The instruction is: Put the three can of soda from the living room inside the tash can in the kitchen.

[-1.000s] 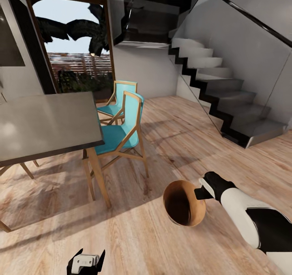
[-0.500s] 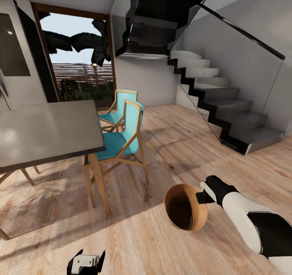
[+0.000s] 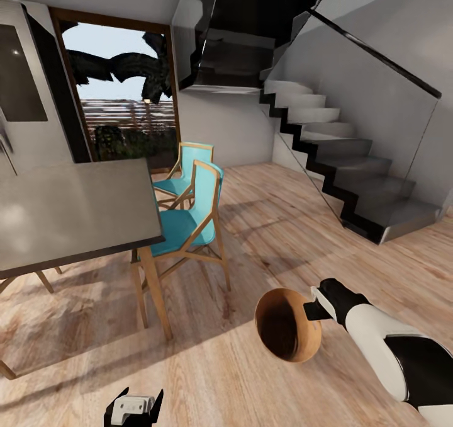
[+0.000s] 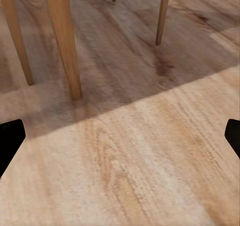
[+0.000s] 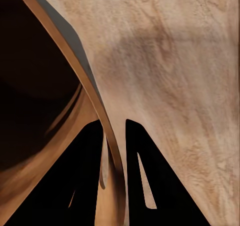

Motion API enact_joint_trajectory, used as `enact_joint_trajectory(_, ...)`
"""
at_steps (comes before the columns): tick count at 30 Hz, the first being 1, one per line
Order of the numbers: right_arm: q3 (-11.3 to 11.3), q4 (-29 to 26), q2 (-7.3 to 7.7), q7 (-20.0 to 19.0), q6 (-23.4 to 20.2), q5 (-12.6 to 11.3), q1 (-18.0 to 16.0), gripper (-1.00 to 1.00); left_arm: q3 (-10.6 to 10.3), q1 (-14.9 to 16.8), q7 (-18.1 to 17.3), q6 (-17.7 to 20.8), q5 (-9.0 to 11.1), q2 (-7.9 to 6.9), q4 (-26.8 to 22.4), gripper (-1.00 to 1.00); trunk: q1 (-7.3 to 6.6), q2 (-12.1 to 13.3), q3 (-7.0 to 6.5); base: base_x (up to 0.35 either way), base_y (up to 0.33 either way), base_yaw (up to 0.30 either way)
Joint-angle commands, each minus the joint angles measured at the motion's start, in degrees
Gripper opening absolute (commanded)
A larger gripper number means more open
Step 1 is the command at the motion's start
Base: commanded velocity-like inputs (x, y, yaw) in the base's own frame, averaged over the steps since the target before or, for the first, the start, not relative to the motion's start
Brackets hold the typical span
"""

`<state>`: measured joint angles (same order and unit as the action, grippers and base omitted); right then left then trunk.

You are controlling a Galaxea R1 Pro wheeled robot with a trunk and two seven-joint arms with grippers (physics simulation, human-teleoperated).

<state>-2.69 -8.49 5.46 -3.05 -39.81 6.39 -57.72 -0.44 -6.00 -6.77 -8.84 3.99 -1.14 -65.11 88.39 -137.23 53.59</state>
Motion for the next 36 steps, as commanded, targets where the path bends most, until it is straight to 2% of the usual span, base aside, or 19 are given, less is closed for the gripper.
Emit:
enact_joint_trajectory(1, 0.32, 0.05, -0.01, -0.20, 0.90, -0.69, 0.28, -1.00, 0.00, 0.01, 0.00, 0.02, -0.01, 0.00, 0.03, 1.00, -0.23, 0.41, -0.19, 0.000, 0.000, 0.000)
enact_joint_trajectory(29, 0.32, 0.07, 0.02, -0.29, 4.83, -0.76, 4.34, -1.00, 0.00, 0.23, 0.00, 1.68, -0.10, 0.00, 0.31, 1.00, -6.38, 11.64, -5.21, 0.000, 0.000, 0.000)
enact_joint_trajectory(36, 0.30, 0.12, 0.41, -0.62, 7.81, -0.74, 5.21, -1.00, 0.00, 0.28, 0.01, 2.07, -0.12, 0.00, 0.33, 1.00, -7.92, 14.45, -6.47, 0.000, 0.000, 0.000)
